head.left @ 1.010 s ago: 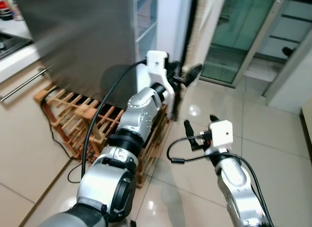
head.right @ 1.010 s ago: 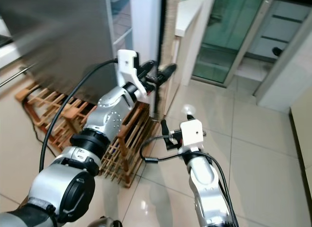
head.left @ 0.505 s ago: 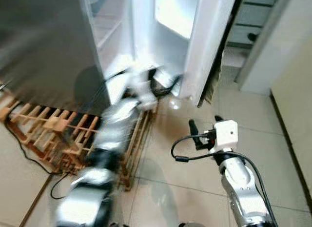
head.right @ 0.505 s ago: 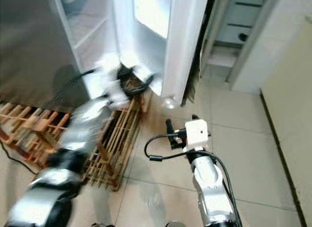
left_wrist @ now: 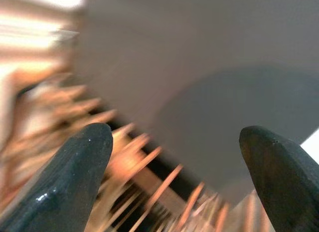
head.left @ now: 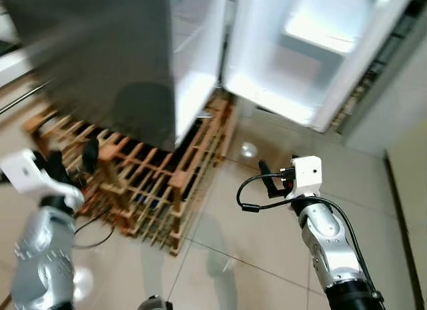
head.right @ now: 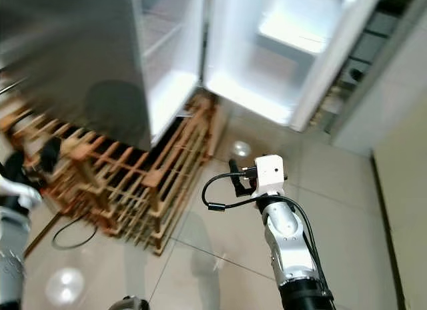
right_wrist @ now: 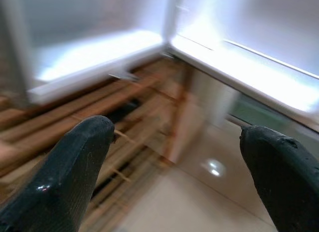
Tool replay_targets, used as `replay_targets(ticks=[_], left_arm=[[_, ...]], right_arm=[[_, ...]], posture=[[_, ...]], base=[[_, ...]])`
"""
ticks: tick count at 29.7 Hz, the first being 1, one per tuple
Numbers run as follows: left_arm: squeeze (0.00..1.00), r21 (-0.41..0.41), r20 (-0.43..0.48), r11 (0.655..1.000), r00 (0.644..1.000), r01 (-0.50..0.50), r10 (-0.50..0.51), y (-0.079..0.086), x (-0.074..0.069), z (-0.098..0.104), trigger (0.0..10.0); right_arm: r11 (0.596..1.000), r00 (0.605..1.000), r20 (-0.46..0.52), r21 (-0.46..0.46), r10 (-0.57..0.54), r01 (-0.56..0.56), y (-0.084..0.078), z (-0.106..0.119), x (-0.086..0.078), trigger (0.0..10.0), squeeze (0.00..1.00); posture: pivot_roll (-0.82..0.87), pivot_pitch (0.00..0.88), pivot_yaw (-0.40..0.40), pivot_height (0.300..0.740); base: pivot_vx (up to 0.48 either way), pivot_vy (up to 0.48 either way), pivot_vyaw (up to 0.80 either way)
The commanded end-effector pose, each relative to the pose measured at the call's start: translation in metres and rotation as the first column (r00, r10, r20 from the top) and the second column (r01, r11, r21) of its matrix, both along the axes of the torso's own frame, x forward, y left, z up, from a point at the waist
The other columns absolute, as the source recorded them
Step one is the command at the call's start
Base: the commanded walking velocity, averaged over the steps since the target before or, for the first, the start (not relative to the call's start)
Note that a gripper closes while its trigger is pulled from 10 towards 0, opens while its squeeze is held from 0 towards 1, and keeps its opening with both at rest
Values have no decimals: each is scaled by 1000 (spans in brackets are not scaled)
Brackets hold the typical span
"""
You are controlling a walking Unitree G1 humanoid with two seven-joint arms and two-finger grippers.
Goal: Restocking fridge
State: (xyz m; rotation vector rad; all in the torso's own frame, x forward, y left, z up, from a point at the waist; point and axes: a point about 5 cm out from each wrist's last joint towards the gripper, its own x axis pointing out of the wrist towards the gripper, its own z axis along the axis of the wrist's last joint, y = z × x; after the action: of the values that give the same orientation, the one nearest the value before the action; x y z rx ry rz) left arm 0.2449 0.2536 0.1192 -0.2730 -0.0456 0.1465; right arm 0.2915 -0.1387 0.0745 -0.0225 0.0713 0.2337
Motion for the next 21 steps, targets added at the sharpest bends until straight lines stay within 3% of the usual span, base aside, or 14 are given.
replay_targets(ticks=[1,3,7,9,10,13,17,18,19,21], left_arm=[[0,80,46,995,997,58,-61,-19,8,15,10000],[0,162,32,982,994,96,-102,-33,11,16,10000],[0,191,16,978,996,79,-84,-33,13,19,10000],[0,152,-8,988,999,-37,39,-24,18,21,10000],[0,192,-30,975,992,-114,122,-18,22,21,10000],[0,263,-65,955,985,-138,161,-21,27,18,10000],[0,259,-85,958,985,-126,152,-26,29,14,10000],[0,368,-125,926,982,-88,143,-34,30,7,10000],[0,496,-163,867,976,-47,147,-39,32,1,10000],[0,486,-170,873,976,-34,133,-41,32,-1,10000]], right_arm=[[1000,1000,-8,15,22,-22,6,1,2,10000,271],[999,1000,-3,27,23,-23,11,2,5,10000,271],[999,1000,-1,33,16,-16,11,2,6,10000,271],[998,1000,-3,68,16,-16,11,2,8,10000,271],[995,1000,4,100,28,-28,12,5,9,10000,275],[994,999,15,99,37,-38,14,7,8,10000,275],[995,999,21,88,42,-44,14,7,6,10000,275],[997,999,23,75,26,-28,10,7,3,10000,275],[998,1000,24,68,13,-15,6,6,1,10000,275],[998,1000,22,64,3,-4,3,5,1,10000,278]], posture=[[53,0,-101,740],[40,0,-86,740],[29,0,-76,740],[3,0,-57,740],[-5,0,-49,740],[-40,0,-37,740],[-60,0,-32,740],[-80,0,-22,740],[-84,0,-16,740],[-85,0,-13,740]], base=[[0,0,706],[0,0,706],[0,0,703],[0,-165,694],[0,-480,625],[0,-462,615],[0,-437,597],[240,-412,587],[0,-251,594],[0,-126,594]])
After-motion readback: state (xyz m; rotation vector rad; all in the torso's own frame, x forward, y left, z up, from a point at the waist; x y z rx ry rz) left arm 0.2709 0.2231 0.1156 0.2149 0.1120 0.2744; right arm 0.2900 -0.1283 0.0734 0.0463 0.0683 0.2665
